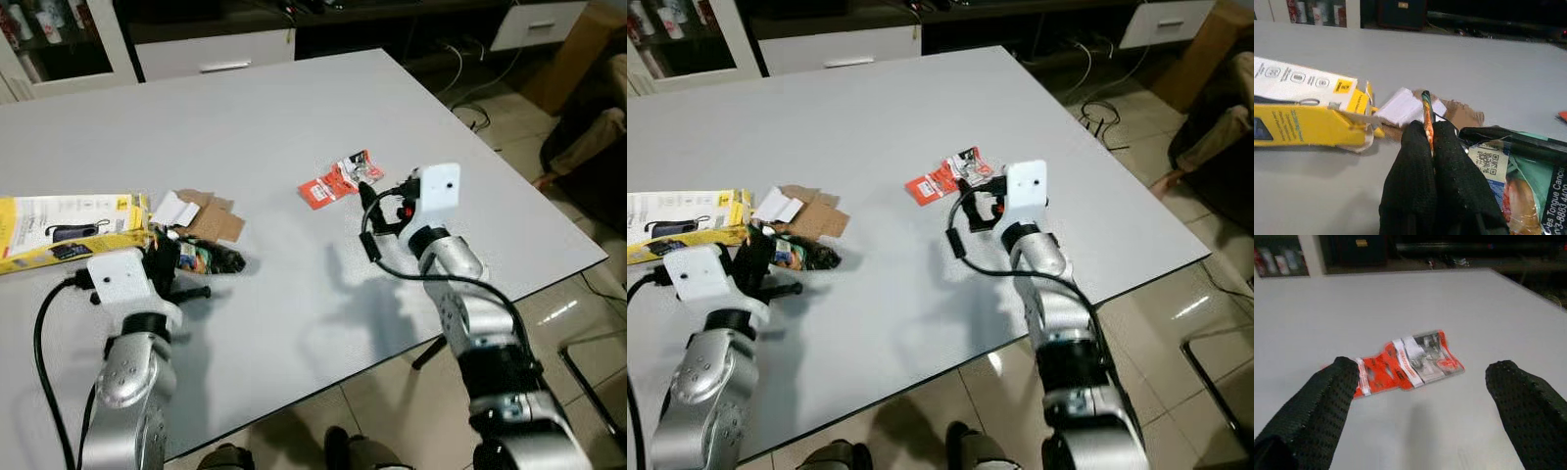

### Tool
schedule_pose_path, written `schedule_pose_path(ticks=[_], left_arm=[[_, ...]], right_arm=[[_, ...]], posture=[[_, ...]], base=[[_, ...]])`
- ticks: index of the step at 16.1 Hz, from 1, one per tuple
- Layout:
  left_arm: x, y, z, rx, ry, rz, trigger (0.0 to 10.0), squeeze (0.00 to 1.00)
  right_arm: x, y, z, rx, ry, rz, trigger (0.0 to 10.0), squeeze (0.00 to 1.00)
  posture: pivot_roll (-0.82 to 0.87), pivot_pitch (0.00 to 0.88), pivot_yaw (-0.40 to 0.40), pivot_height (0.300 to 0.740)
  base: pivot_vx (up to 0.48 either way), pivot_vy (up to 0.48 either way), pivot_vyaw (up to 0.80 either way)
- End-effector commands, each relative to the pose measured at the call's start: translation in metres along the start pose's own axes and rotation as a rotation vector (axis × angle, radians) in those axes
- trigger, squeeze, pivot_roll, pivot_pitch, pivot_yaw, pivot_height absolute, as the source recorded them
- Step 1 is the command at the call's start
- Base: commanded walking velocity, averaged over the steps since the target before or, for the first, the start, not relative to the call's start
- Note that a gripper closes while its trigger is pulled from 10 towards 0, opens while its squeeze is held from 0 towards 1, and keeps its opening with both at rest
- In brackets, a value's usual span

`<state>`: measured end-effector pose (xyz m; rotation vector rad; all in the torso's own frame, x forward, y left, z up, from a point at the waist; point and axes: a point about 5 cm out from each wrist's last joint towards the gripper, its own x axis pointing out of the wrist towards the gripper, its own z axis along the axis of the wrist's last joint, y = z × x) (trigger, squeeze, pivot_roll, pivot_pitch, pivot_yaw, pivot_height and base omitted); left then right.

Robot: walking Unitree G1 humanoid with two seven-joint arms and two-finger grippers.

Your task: Picking trash to rubbish bin

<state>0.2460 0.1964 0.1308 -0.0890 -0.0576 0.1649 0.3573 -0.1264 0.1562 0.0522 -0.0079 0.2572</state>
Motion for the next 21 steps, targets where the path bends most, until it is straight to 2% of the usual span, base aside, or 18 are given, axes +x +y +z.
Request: schedule_pose_path(ticks=[1, 4, 7, 9, 11, 12, 17, 19, 21], left_arm=[[-0.006, 0.000, 0.001, 0.005, 0.016, -0.007, 0.0, 0.00], [-0.017, 0.001, 0.000, 0.013, 0.049, -0.018, 0.0, 0.00], [-0.026, -0.002, 0.001, -0.001, 0.085, -0.050, 0.0, 0.00], [-0.030, -0.007, 0.000, -0.023, 0.129, -0.122, 0.0, 0.00], [-0.037, -0.018, 0.004, -0.043, 0.179, -0.251, 0.0, 0.00], [-0.041, -0.023, 0.011, -0.043, 0.185, -0.318, 0.0, 0.00], [-0.045, -0.025, 0.013, -0.033, 0.201, -0.350, 0.0, 0.00], [-0.052, -0.030, 0.012, -0.037, 0.237, -0.393, 0.7, 0.00], [-0.054, -0.031, 0.013, -0.034, 0.245, -0.408, 0.8, 0.00]], right_arm=[[0.003, -0.010, -0.002, 0.026, 0.028, -0.016, 10.0, 0.00], [0.013, -0.019, -0.002, 0.050, 0.064, -0.001, 10.0, 0.00], [0.023, -0.017, 0.001, 0.061, 0.084, 0.047, 10.0, 0.00], [0.028, -0.015, 0.005, 0.045, 0.078, 0.076, 10.0, 0.00], [0.030, -0.015, 0.006, 0.033, 0.074, 0.084, 10.0, 0.00], [0.031, -0.014, 0.006, 0.033, 0.065, 0.091, 10.0, 0.00], [0.035, -0.009, 0.019, 0.039, -0.056, 0.091, 10.0, 0.00], [0.042, -0.001, 0.028, 0.047, -0.092, 0.107, 10.0, 0.00], [0.046, 0.003, 0.032, 0.046, -0.096, 0.117, 10.0, 0.00]], posture=[[0.01, 0.206, -0.013, 0.740], [0.03, 0.247, -0.002, 0.740], [0.05, 0.276, -0.002, 0.740], [0.06, 0.288, -0.003, 0.740], [0.07, 0.293, -0.003, 0.740], [0.08, 0.290, 0.002, 0.740], [0.10, 0.288, 0.017, 0.740], [0.12, 0.290, 0.022, 0.740], [0.13, 0.294, 0.023, 0.740]], base=[[0.000, 0.000, 0.00], [0.000, 0.000, 0.00], [0.000, 0.000, 0.00], [0.000, 0.000, 0.00], [0.000, 0.000, 0.00], [0.000, 0.000, 0.00], [0.000, 0.000, 0.00], [0.000, 0.000, 0.00], [0.000, 0.000, 0.00]])
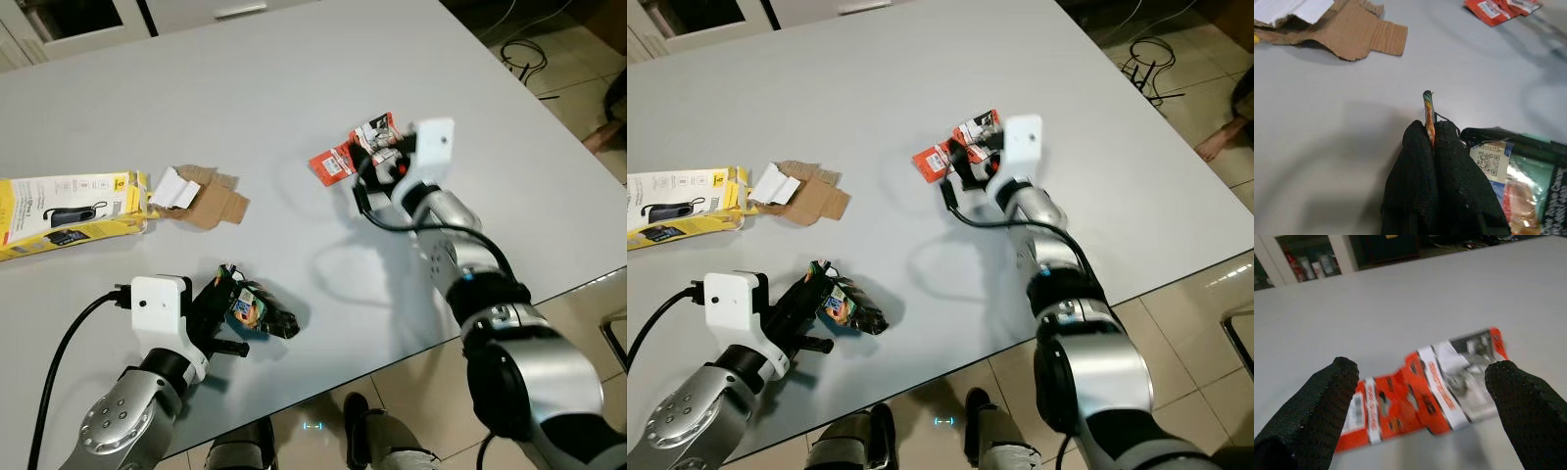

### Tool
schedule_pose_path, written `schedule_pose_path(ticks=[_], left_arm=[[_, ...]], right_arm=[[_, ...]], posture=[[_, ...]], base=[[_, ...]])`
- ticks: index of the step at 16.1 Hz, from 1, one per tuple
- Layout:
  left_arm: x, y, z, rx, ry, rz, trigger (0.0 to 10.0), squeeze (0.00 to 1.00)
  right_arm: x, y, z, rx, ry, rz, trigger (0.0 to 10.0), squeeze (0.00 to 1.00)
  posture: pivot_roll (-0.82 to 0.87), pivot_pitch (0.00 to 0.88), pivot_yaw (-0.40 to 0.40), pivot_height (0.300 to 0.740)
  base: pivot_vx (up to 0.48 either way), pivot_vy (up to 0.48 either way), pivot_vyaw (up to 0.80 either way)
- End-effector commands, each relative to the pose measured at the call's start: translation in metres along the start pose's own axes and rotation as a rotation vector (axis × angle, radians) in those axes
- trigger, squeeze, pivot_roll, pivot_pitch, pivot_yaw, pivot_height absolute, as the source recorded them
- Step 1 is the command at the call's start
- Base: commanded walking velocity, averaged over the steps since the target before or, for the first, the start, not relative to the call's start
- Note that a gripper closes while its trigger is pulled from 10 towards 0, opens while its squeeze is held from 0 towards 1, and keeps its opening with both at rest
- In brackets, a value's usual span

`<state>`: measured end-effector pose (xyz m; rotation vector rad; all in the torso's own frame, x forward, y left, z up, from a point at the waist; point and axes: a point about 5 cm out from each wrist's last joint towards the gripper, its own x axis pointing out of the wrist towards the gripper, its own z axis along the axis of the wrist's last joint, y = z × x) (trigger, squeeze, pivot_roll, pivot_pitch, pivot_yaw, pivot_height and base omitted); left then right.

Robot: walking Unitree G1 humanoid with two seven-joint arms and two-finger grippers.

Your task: Picking trash to rubbish bin

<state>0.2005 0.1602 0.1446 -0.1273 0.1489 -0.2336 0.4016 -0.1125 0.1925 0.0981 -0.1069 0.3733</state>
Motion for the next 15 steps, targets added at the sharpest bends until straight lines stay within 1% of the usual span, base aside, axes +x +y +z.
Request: schedule_pose_path(ticks=[1, 3, 5, 7, 8, 9, 11, 12, 15], left_arm=[[-0.006, -0.001, -0.001, 0.001, 0.021, -0.016, 0.8, 0.00], [-0.009, -0.001, -0.001, 0.000, 0.027, -0.011, 0.8, 0.00], [-0.011, -0.003, -0.002, -0.001, 0.035, -0.017, 0.9, 0.00], [-0.013, -0.005, -0.003, -0.002, 0.049, -0.027, 1.0, 0.00], [-0.015, -0.007, -0.004, 0.001, 0.062, -0.041, 1.2, 0.00], [-0.015, -0.006, -0.004, 0.005, 0.065, -0.043, 1.4, 0.00], [-0.016, -0.004, -0.003, 0.012, 0.068, -0.043, 1.4, 0.00], [-0.016, -0.004, -0.003, 0.013, 0.069, -0.043, 1.5, 0.00], [-0.014, -0.003, -0.002, 0.016, 0.070, -0.043, 1.5, 0.00]], right_arm=[[0.004, 0.006, 0.000, 0.023, 0.002, 0.024, 10.0, 0.00], [0.008, 0.012, 0.002, 0.053, 0.012, 0.050, 10.0, 0.00], [0.009, 0.015, 0.001, 0.058, 0.017, 0.063, 10.0, 0.00], [0.010, 0.019, -0.004, 0.076, 0.045, 0.090, 10.0, 0.00], [0.006, 0.023, -0.019, 0.125, 0.117, 0.111, 10.0, 0.00], [0.004, 0.025, -0.027, 0.119, 0.153, 0.124, 10.0, 0.00], [-0.001, 0.029, -0.040, 0.072, 0.209, 0.155, 10.0, 0.00], [-0.003, 0.030, -0.044, 0.071, 0.226, 0.165, 10.0, 0.00], [-0.011, 0.027, -0.055, 0.053, 0.272, 0.197, 10.0, 0.00]], posture=[[0.14, 0.301, 0.025, 0.740], [0.15, 0.306, 0.026, 0.740], [0.15, 0.310, 0.029, 0.740], [0.16, 0.311, 0.033, 0.740], [0.17, 0.312, 0.038, 0.740], [0.17, 0.311, 0.042, 0.740], [0.18, 0.307, 0.046, 0.740], [0.18, 0.304, 0.048, 0.740], [0.17, 0.294, 0.048, 0.740]], base=[[0.000, 0.000, 0.00], [0.000, 0.000, 0.00], [0.000, 0.000, 0.00], [0.000, 0.000, 0.00], [0.000, 0.000, 0.00], [0.000, 0.000, 0.00], [0.000, 0.000, 0.00], [0.000, 0.000, 0.00], [0.000, 0.000, 0.00]])
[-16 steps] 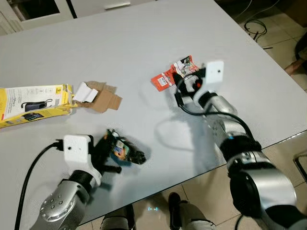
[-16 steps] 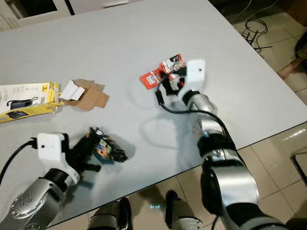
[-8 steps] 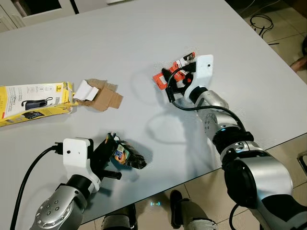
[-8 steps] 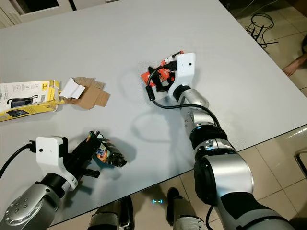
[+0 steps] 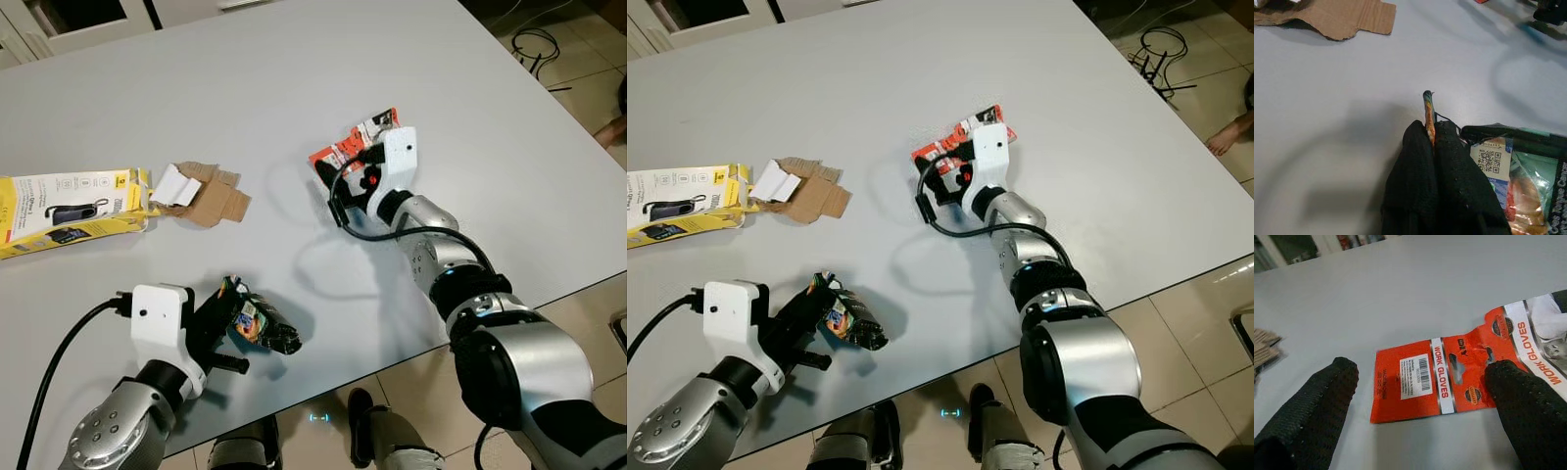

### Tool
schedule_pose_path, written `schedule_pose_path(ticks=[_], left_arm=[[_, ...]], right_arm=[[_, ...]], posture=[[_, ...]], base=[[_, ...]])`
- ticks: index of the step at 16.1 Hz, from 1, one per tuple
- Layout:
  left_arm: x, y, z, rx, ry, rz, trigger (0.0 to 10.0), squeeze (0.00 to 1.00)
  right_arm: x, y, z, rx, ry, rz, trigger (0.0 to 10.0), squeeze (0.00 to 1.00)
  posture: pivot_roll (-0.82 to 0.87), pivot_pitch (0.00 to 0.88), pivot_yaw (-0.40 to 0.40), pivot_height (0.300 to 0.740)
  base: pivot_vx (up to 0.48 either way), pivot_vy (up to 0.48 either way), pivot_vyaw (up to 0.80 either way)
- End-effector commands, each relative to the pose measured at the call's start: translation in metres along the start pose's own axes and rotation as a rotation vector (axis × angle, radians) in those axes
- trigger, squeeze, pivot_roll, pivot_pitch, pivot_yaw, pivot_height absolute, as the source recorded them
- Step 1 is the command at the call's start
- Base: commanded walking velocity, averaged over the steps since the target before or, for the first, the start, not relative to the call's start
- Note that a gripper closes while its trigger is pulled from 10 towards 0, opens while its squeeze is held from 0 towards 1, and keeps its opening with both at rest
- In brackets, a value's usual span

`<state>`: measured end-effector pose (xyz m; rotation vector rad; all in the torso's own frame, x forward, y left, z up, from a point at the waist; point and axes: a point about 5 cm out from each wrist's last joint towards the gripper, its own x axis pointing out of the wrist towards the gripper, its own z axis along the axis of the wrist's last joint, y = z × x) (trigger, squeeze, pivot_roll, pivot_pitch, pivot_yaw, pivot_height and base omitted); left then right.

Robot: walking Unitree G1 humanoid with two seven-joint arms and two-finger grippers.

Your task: Picking trash to rubbish bin

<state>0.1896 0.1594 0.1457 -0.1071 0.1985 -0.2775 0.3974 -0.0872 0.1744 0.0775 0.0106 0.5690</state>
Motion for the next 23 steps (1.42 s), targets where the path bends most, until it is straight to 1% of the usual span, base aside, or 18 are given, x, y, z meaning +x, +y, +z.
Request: schedule_pose_path(ticks=[1, 2, 3, 4, 6, 7, 8, 9, 10, 11, 12, 13, 14, 15, 16, 19, 23], left_arm=[[-0.002, 0.000, -0.002, -0.001, 0.015, -0.007, 1.7, 0.00], [-0.001, -0.001, -0.002, -0.001, 0.014, -0.009, 1.7, 0.00], [0.001, -0.002, -0.002, -0.002, 0.014, -0.015, 1.8, 0.00], [0.002, -0.002, -0.002, -0.001, 0.014, -0.017, 1.9, 0.00], [0.003, -0.001, -0.002, -0.001, 0.013, -0.017, 1.9, 0.00], [0.004, 0.000, -0.001, 0.000, 0.011, -0.017, 2.1, 0.00], [0.004, 0.000, -0.002, -0.001, 0.010, -0.017, 2.3, 0.00], [0.004, 0.000, -0.002, -0.001, 0.011, -0.018, 2.3, 0.00], [0.005, 0.000, -0.002, -0.002, 0.011, -0.019, 2.5, 0.00], [0.006, 0.000, -0.002, -0.005, 0.010, -0.020, 2.9, 0.00], [0.009, -0.001, -0.003, -0.009, 0.008, -0.022, 3.1, 0.00], [0.009, -0.002, -0.003, -0.010, 0.007, -0.022, 3.3, 0.00], [0.009, -0.004, -0.003, -0.013, 0.007, -0.026, 3.5, 0.00], [0.008, -0.005, -0.003, -0.015, 0.007, -0.030, 3.1, 0.00], [0.006, -0.005, -0.004, -0.016, 0.009, -0.026, 3.1, 0.00], [0.001, -0.004, -0.005, -0.019, 0.017, -0.014, 2.8, 0.00], [-0.003, -0.009, -0.006, -0.026, 0.020, -0.011, 2.7, 0.00]], right_arm=[[-0.012, 0.002, -0.039, 0.048, 0.153, 0.021, 10.0, 0.00], [-0.015, -0.001, -0.041, 0.045, 0.159, 0.028, 10.0, 0.00], [-0.023, -0.009, -0.044, 0.032, 0.163, 0.043, 10.0, 0.00], [-0.028, -0.014, -0.044, 0.016, 0.164, 0.054, 10.0, 0.00], [-0.032, -0.018, -0.045, 0.007, 0.163, 0.067, 10.0, 0.00], [-0.039, -0.022, -0.044, 0.002, 0.157, 0.090, 10.0, 0.00], [-0.048, -0.026, -0.040, -0.014, 0.143, 0.124, 10.0, 0.00], [-0.052, -0.027, -0.038, -0.020, 0.135, 0.137, 10.0, 0.00], [-0.055, -0.027, -0.032, -0.035, 0.113, 0.142, 10.0, 0.00], [-0.056, -0.028, -0.021, -0.063, 0.063, 0.132, 10.0, 0.00], [-0.051, -0.028, -0.005, -0.096, -0.015, 0.096, 10.0, 0.00], [-0.049, -0.029, -0.001, -0.105, -0.038, 0.085, 10.0, 0.00], [-0.044, -0.027, 0.008, -0.129, -0.082, 0.063, 10.0, 0.00], [-0.037, -0.025, 0.017, -0.152, -0.119, 0.036, 10.0, 0.00], [-0.032, -0.023, 0.023, -0.158, -0.136, 0.022, 10.0, 0.00], [-0.014, -0.012, 0.033, -0.183, -0.147, 0.022, 10.0, 0.00], [-0.001, -0.006, 0.036, -0.193, -0.122, 0.024, 10.0, 0.00]], posture=[[0.16, 0.290, 0.047, 0.740], [0.16, 0.288, 0.047, 0.740], [0.15, 0.281, 0.047, 0.740], [0.15, 0.280, 0.045, 0.740], [0.14, 0.275, 0.044, 0.740], [0.13, 0.273, 0.043, 0.740], [0.13, 0.273, 0.043, 0.740], [0.13, 0.273, 0.043, 0.740], [0.13, 0.273, 0.043, 0.740], [0.10, 0.274, 0.042, 0.740], [0.10, 0.274, 0.041, 0.740], [0.10, 0.274, 0.041, 0.740], [0.11, 0.278, 0.039, 0.740], [0.12, 0.282, 0.039, 0.740], [0.12, 0.285, 0.037, 0.740], [0.13, 0.301, 0.033, 0.740], [0.17, 0.320, 0.029, 0.740]], base=[[0.000, 0.000, 0.00], [0.000, 0.000, 0.00], [0.000, 0.000, 0.00], [0.000, 0.000, 0.00], [0.000, 0.000, 0.00], [0.000, 0.000, 0.00], [0.000, 0.000, 0.00], [0.000, 0.000, 0.00], [0.000, 0.000, 0.00], [0.000, 0.000, 0.00], [0.000, 0.000, 0.00], [0.000, 0.000, 0.00], [0.000, 0.000, 0.00], [0.000, 0.000, 0.00], [0.000, 0.000, 0.00], [0.000, 0.000, 0.00], [0.000, 0.000, 0.00]])
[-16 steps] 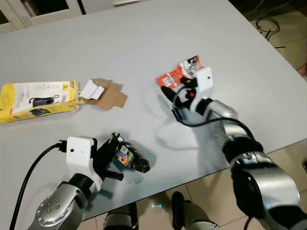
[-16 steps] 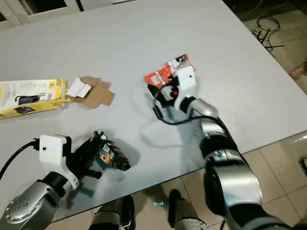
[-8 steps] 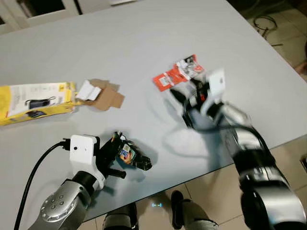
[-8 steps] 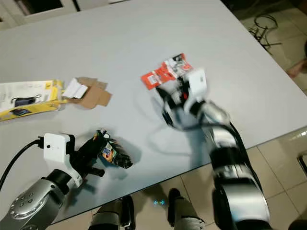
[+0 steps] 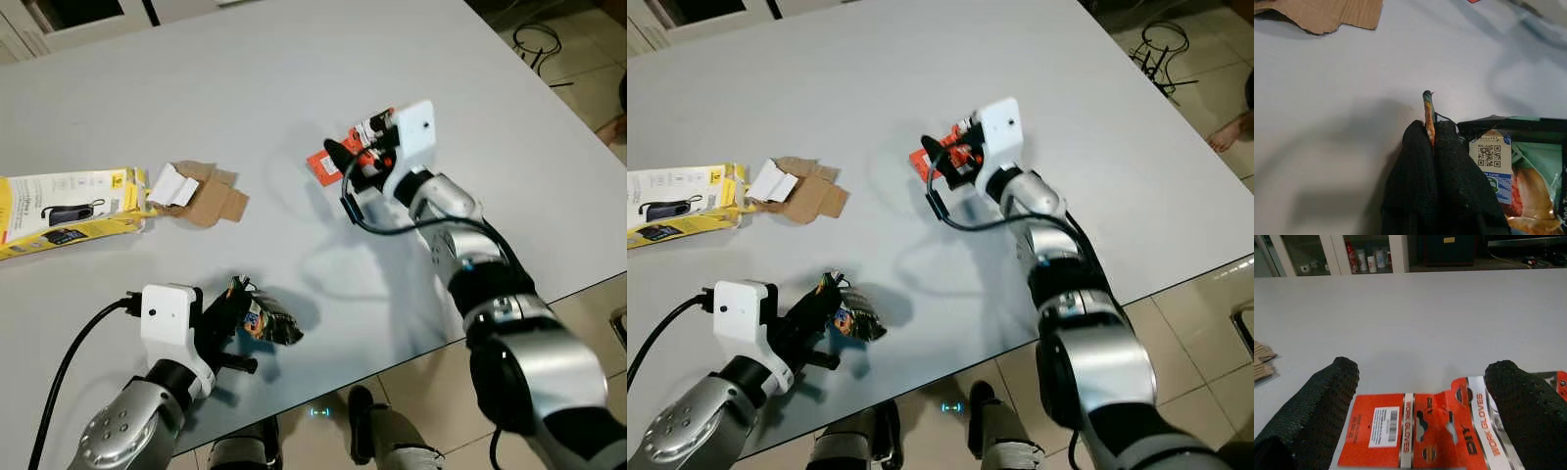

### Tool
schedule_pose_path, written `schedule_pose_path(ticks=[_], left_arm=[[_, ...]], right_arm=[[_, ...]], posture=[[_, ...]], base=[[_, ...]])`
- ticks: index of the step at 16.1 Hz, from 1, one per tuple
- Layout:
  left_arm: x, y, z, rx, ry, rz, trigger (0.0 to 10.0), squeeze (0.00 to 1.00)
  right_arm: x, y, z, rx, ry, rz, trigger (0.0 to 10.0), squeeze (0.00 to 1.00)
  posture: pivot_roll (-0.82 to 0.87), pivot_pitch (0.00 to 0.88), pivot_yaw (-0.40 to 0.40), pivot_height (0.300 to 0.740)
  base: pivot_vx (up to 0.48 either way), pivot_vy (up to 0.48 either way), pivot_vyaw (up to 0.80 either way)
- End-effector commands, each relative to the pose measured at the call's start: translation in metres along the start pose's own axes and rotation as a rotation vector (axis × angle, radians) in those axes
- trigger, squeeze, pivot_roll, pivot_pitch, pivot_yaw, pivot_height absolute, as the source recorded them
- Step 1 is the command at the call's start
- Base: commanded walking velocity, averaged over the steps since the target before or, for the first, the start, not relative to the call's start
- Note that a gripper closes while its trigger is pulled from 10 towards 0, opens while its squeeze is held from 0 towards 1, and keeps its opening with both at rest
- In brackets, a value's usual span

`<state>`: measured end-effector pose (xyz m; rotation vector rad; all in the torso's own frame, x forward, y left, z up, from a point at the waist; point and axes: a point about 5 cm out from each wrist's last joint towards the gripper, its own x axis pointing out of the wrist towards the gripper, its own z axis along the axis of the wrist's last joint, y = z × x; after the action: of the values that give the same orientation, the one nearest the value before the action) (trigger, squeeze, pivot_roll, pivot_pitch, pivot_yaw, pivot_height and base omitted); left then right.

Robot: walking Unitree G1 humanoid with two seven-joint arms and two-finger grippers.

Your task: Picking trash to rubbish bin

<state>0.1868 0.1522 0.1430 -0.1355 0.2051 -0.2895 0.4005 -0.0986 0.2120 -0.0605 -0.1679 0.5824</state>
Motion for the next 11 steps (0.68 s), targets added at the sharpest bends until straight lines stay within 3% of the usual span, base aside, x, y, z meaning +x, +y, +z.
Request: schedule_pose_path(ticks=[1, 5, 11], left_arm=[[-0.005, -0.002, -0.003, 0.001, 0.020, 0.007, 2.7, 0.00], [-0.016, -0.001, -0.005, 0.001, 0.036, 0.034, 2.7, 0.00], [-0.021, -0.007, -0.005, -0.005, 0.043, 0.035, 2.7, 0.00]], right_arm=[[0.003, 0.003, -0.001, -0.018, 0.012, 0.001, 10.0, 0.00], [0.009, 0.002, 0.001, -0.045, 0.027, -0.063, 10.0, 0.00], [0.012, 0.004, -0.003, -0.045, 0.058, -0.128, 10.0, 0.00]], posture=[[0.17, 0.321, 0.029, 0.740], [0.21, 0.337, 0.030, 0.740], [0.24, 0.345, 0.028, 0.740]], base=[[0.000, 0.000, 0.00], [0.000, 0.000, 0.00], [0.000, 0.000, 0.00]])
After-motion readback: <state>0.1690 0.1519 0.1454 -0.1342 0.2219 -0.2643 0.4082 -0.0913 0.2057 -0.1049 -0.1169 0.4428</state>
